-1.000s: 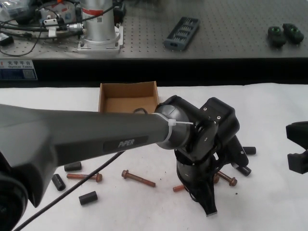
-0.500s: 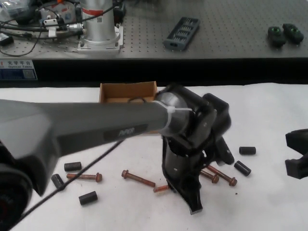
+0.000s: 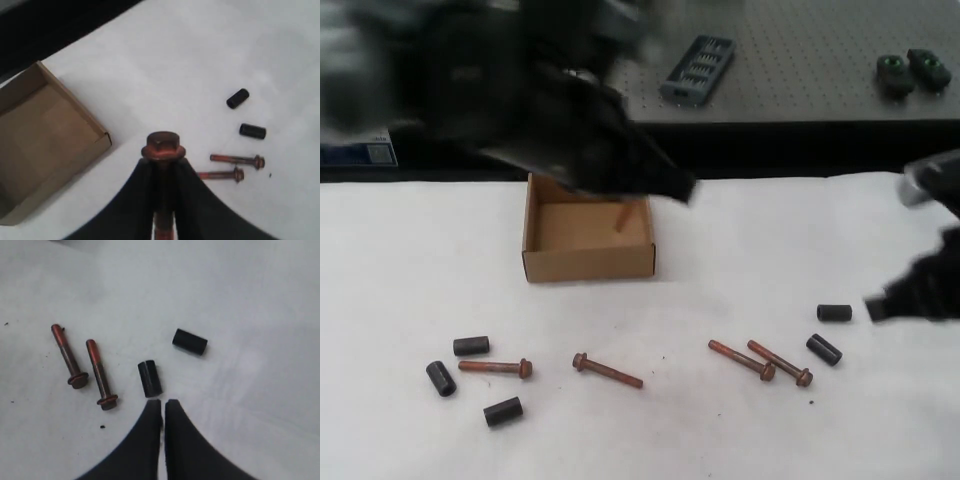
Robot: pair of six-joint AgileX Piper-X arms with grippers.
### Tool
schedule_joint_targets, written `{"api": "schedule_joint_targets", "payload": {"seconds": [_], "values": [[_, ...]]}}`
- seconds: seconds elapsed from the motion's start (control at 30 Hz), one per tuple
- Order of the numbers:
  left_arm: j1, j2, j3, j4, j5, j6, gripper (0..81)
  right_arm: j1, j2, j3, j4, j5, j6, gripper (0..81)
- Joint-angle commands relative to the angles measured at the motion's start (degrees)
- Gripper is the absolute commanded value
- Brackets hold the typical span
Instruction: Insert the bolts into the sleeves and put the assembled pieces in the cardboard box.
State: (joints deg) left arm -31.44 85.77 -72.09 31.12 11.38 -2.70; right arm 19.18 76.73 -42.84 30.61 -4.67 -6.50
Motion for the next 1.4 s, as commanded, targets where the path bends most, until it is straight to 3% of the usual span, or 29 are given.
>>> {"api": "schedule_joint_targets", "payload": {"seconds": [0.0, 0.1, 0.13, 0.27, 0.4, 0.63, 1.13, 1.37], "values": [[2.3, -7.5, 7.6, -8.0, 3.0, -9.8, 0.6, 0.2, 7.5, -11.6, 6.2, -0.4, -1.8, 16.5], [4.4, -14.7, 16.2, -15.7, 4.9, -19.6, 0.6, 0.3, 14.6, -17.9, 13.4, 2.9, -2.6, 32.7], [4.8, -16.9, 18.5, -18.7, 4.8, -22.3, 0.6, 0.3, 16.8, -19.8, 15.7, 3.5, -3.3, 34.2], [6.2, -22.8, 28.4, -32.4, 4.8, -34.7, 0.6, 1.1, 24.0, -25.7, 23.4, 8.6, -8.8, 31.6], [6.2, -24.7, 34.7, -40.0, 4.9, -41.3, 0.6, 3.8, 27.5, -28.8, 28.5, 10.8, -12.9, 31.6], [6.2, -24.7, 36.6, -39.8, 10.4, -41.7, 0.6, 8.6, 28.2, -28.9, 25.4, 13.0, -17.6, 31.6], [6.2, -24.9, 36.6, -40.1, 12.5, -39.3, 0.6, 8.7, 35.2, -29.9, 20.4, 13.2, -18.2, 33.7], [6.2, -24.9, 36.6, -40.1, 13.8, -39.2, 0.6, 8.7, 36.3, -32.9, 22.2, 13.2, -17.5, 16.2]]}}
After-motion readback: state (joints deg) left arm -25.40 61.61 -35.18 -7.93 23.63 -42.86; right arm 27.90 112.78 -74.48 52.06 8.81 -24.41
